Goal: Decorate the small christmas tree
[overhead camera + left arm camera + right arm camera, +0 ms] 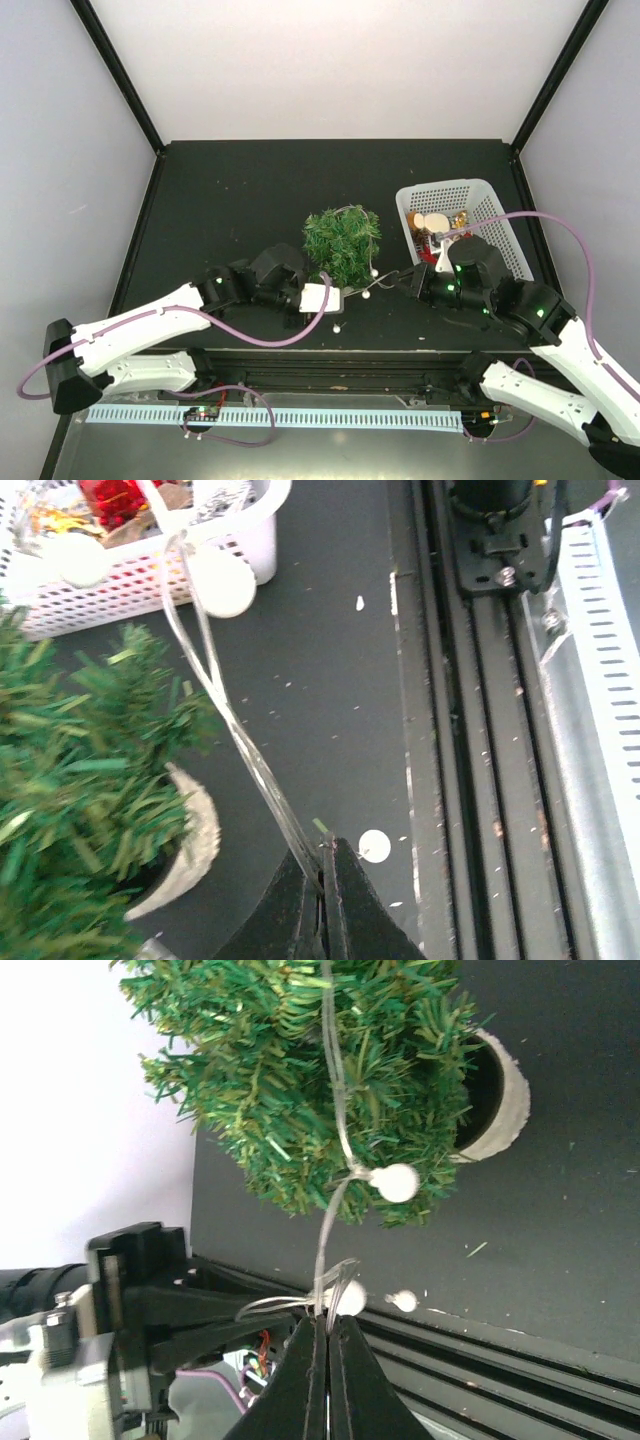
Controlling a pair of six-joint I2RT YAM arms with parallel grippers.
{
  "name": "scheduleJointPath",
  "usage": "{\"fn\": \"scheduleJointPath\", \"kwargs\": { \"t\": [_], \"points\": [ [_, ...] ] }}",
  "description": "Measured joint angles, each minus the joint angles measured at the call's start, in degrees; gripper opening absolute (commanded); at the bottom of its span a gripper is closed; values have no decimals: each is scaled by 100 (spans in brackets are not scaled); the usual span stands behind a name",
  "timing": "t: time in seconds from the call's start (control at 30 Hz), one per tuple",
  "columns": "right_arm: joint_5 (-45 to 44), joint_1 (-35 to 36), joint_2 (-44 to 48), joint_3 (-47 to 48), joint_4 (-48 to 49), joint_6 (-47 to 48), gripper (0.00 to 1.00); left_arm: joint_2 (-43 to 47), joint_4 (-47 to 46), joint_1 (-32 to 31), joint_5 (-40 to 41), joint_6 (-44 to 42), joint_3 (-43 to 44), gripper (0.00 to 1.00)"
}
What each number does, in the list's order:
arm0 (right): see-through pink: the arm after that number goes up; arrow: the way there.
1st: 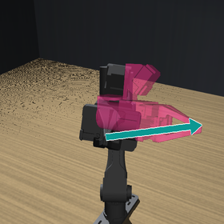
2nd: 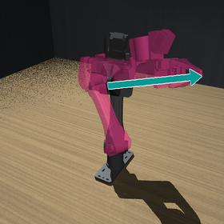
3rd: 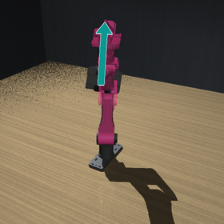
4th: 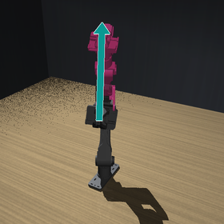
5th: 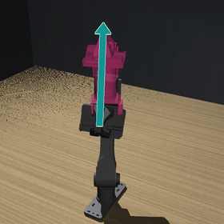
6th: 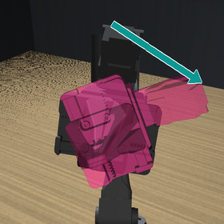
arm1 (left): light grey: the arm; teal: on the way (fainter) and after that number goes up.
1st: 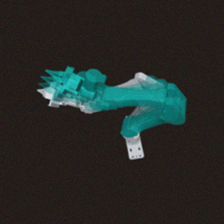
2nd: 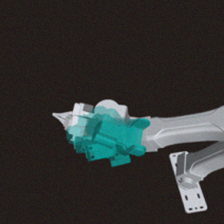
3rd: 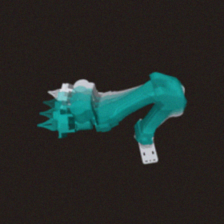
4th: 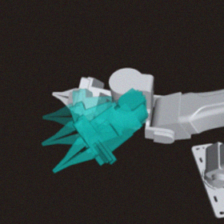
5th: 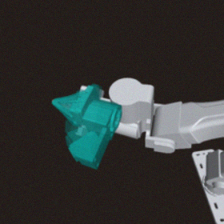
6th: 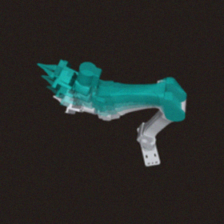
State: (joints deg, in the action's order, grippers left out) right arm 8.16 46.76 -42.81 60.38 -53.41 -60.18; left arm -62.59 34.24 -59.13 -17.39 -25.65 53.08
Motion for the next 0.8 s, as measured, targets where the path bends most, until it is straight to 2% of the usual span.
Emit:
{"fn": "scheduleJointPath", "kwargs": {
  "t": [0.3,0.6,0.67,0.77,0.8],
  "points": [
    [-264,-72,-81,-387,116,-131,3,315,369,262,706,-876,0,2],
    [-160,-188,-407,-673,422,-74,7,398,723,592,1058,-1493,13,2],
    [-87,-190,-481,-675,509,-13,12,520,793,686,1126,-1596,26,2],
    [48,-199,-634,-675,632,96,38,673,929,800,1222,-1700,151,1],
    [85,-205,-684,-675,660,120,43,713,997,844,1250,-1729,234,2]
  ]
}}
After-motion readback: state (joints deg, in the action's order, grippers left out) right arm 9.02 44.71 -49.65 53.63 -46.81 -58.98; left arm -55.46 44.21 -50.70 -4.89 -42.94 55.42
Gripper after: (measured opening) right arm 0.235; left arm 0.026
